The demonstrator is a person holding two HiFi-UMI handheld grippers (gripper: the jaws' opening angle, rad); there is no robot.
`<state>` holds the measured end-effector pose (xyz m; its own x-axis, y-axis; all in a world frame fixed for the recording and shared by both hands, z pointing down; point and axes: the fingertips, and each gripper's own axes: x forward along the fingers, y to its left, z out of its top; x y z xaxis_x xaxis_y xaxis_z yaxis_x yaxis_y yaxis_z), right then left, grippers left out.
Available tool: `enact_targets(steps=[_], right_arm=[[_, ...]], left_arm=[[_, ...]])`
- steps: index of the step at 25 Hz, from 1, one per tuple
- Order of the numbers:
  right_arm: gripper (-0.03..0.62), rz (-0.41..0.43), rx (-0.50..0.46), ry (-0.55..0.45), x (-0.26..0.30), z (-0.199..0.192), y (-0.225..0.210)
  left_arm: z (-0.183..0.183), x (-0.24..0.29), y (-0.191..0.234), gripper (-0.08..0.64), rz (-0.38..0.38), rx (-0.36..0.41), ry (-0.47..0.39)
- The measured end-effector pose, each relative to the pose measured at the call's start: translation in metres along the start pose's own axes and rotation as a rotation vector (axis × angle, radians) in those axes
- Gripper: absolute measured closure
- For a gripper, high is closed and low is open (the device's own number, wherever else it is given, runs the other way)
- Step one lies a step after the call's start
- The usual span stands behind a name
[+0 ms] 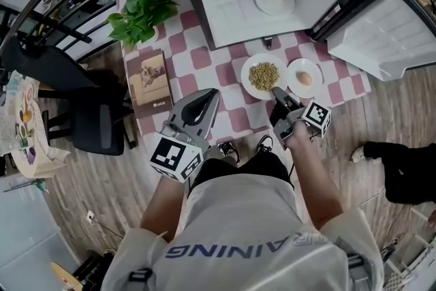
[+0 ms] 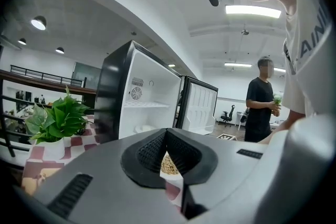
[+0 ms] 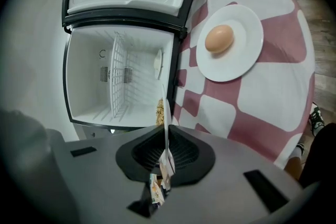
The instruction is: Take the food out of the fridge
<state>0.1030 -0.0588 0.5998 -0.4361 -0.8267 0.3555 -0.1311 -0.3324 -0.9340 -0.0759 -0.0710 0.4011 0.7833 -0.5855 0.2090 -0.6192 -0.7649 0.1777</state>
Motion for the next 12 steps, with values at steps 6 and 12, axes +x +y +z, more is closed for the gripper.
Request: enact_targets(steps=[6, 12], right_arm=[[0.561, -0.036, 0.006, 0.062, 0.001, -0.008, -0.032], [0.561, -0.066, -0.001, 0.101, 0.007, -0.009, -0.05]], left_arm=[[-0.007, 0.01, -0.018, 0.554, 0.007, -0.002, 0.03], [-0.009, 0.01, -0.021, 0.554, 0.031, -0.004, 0.034]])
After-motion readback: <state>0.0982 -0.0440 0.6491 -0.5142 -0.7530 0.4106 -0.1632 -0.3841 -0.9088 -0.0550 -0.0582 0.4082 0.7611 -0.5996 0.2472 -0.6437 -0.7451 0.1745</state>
